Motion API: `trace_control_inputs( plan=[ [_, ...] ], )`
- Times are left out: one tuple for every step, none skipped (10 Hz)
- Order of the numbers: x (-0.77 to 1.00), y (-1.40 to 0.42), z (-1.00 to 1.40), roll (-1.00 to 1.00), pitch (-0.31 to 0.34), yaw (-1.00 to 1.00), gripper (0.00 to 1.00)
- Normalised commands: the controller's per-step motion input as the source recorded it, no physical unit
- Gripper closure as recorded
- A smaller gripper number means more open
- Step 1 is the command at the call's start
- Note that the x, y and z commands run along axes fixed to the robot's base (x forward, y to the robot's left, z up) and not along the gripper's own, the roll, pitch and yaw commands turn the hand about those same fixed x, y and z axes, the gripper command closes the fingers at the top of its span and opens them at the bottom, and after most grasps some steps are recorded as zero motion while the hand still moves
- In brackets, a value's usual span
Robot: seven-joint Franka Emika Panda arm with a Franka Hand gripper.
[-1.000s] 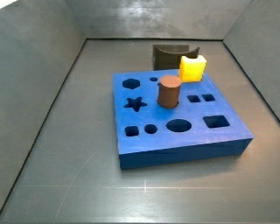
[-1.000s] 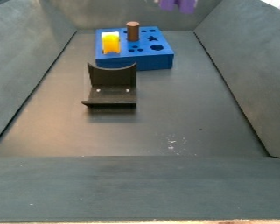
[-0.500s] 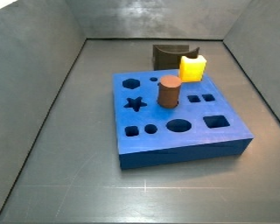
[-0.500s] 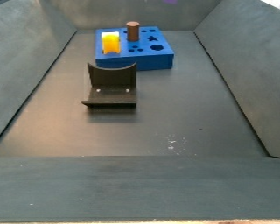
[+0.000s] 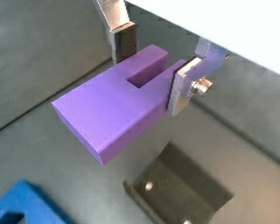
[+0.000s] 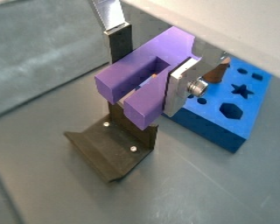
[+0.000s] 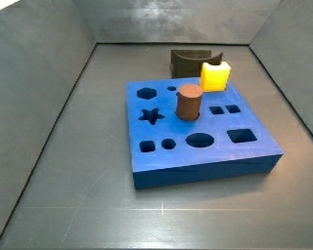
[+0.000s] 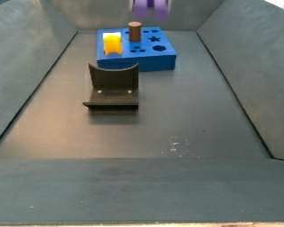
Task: Pick up the double-square object. Move up. Rotate the double-square object. Place the double-square object on the fixture. Regrasp the double-square object. Move to above the board. Insert the double-square object.
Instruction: Place the double-square object on the fixture.
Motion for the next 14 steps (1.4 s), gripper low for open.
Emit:
trace_control_inputs(
  plan=[
    [1.0,0.12,-0.36,-1.0,0.218,0.06,1.0],
    [1.0,0.1,-0.22,-1.0,0.247,0.03,1.0],
    [1.0,0.1,-0.15,-1.0,0.258,0.0,1.0],
    [0.96,0.08,-0.09,-1.0,0.263,-0.04,1.0],
    [0.92,0.07,-0.07,-0.98,0.264,-0.07,1.0],
    [0.83,0.06,-0.04,-0.73,0.197,-0.11,1.0],
    [0.79,0.06,-0.03,-0.63,0.171,-0.12,1.0],
    [0.73,0.06,-0.03,-0.47,0.138,-0.13,1.0],
    [0.66,0.05,-0.02,-0.28,0.105,-0.12,1.0],
    [0.59,0.04,-0.01,-0.2,0.084,-0.11,1.0],
    [0.52,0.04,-0.01,-0.17,0.069,-0.11,1.0],
    [0.43,0.04,-0.01,-0.17,0.068,-0.09,1.0],
    [0.36,0.04,-0.01,-0.16,0.067,-0.08,1.0],
    [0.33,0.04,-0.01,-0.16,0.067,-0.07,1.0]
  ],
)
